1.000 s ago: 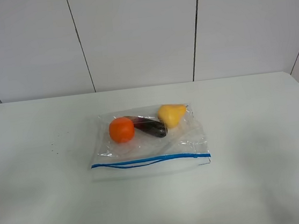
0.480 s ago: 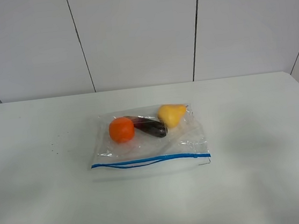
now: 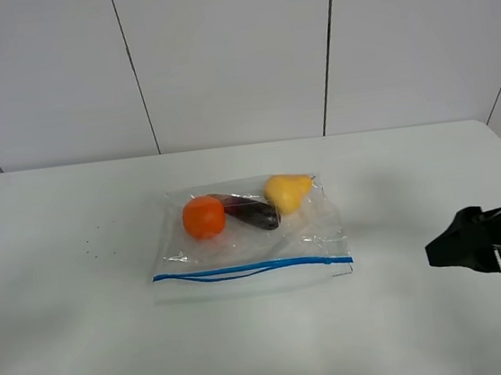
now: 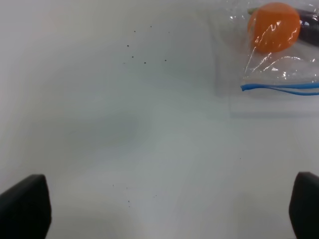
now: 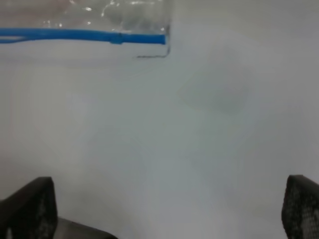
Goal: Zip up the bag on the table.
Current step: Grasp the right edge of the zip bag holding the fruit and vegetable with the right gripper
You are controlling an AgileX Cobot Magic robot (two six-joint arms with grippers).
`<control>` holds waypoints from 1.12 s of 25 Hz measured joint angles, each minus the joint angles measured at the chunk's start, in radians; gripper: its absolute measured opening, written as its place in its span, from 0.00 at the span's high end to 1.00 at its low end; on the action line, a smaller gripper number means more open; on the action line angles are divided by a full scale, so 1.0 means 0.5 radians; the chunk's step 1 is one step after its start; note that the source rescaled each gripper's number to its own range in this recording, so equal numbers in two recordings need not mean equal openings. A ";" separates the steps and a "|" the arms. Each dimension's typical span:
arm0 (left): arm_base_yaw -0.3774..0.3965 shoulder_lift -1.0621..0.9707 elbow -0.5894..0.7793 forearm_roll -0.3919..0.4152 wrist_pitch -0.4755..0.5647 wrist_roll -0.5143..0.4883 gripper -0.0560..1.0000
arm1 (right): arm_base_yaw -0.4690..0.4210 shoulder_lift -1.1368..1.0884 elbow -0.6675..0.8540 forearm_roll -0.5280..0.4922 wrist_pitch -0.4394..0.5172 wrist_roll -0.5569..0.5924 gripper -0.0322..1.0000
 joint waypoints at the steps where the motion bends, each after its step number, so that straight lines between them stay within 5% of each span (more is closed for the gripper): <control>1: 0.000 0.000 0.000 0.000 0.000 0.000 0.00 | 0.000 0.083 0.000 0.072 -0.037 -0.088 0.00; 5: 0.000 0.000 0.000 0.000 0.000 0.000 0.00 | -0.076 0.428 0.000 0.413 -0.146 -0.473 0.00; 9: 0.000 0.000 0.000 0.000 0.000 0.000 0.00 | -0.345 0.763 -0.005 0.858 -0.068 -1.025 0.00; 15: 0.000 0.000 0.000 0.000 0.000 0.000 0.00 | -0.699 1.342 -0.244 1.487 0.616 -1.783 0.00; 19: 0.000 0.000 0.000 0.000 0.000 0.000 0.00 | -0.714 1.659 -0.414 1.544 0.829 -1.874 0.00; 28: 0.000 0.000 0.000 0.000 0.000 0.000 0.00 | -0.699 2.091 -0.623 1.575 0.850 -1.929 0.00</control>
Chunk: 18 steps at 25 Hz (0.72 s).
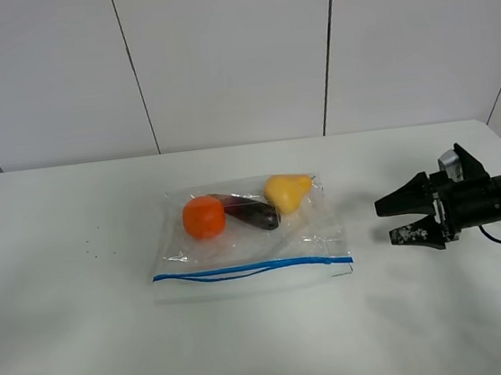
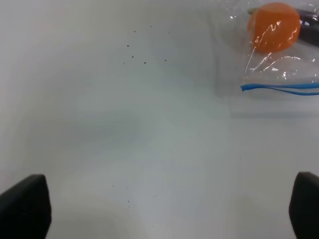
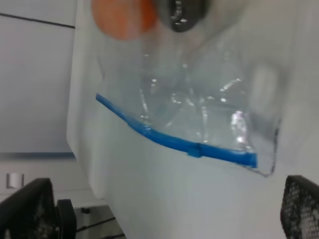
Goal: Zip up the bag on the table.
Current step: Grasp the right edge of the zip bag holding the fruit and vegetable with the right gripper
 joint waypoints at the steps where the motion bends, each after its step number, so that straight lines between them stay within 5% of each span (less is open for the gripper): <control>1: 0.000 0.000 0.000 0.000 0.000 0.000 0.00 | 0.000 0.030 -0.009 0.002 0.000 -0.002 0.00; 18: 0.000 0.000 0.000 -0.002 0.000 0.000 0.00 | 0.169 0.133 -0.020 0.091 -0.192 -0.051 0.00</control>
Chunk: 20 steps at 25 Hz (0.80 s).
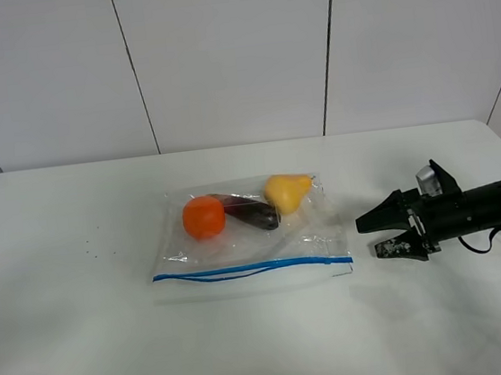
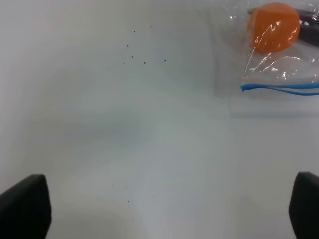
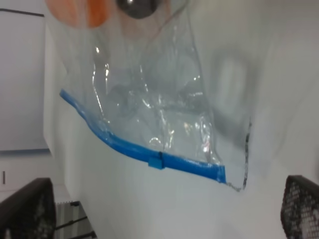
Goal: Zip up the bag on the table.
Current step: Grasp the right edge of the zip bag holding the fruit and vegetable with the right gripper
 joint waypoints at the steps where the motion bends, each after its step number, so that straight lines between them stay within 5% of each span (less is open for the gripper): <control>1: 0.000 0.000 0.000 0.000 0.000 0.000 0.00 | 0.000 0.000 0.000 0.014 -0.010 0.000 0.00; 12: 0.000 0.000 0.000 0.000 0.000 0.000 0.00 | 0.014 0.000 0.000 0.110 -0.036 0.000 0.00; 20: 0.000 0.000 0.000 0.000 0.000 0.000 0.00 | 0.200 0.098 -0.188 0.110 -0.033 0.121 0.00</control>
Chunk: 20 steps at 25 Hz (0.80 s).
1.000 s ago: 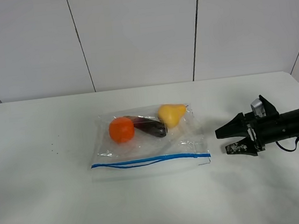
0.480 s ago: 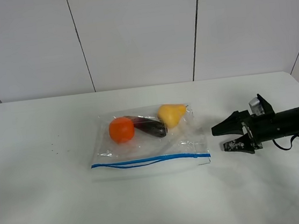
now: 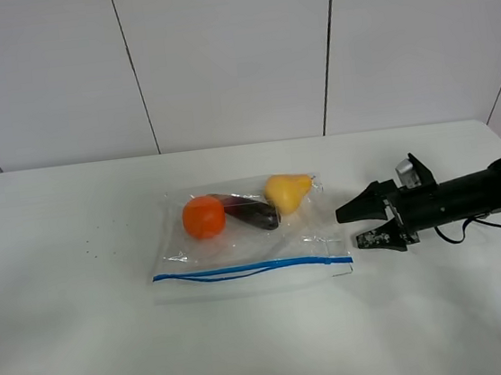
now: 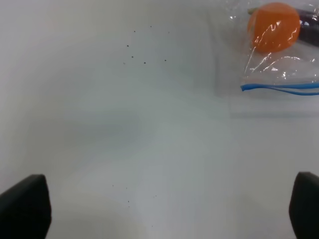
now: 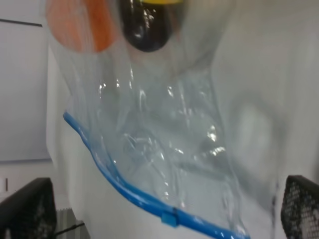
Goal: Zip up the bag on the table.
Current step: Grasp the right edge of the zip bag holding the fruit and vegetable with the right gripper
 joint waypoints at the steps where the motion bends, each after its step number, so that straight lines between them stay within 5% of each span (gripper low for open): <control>1: 0.000 0.000 0.000 0.000 0.000 0.000 0.00 | 0.024 0.010 -0.008 0.000 -0.004 0.010 0.00; 20: 0.000 0.000 0.000 0.000 0.000 0.000 0.00 | 0.236 0.064 -0.011 0.072 -0.053 0.021 0.00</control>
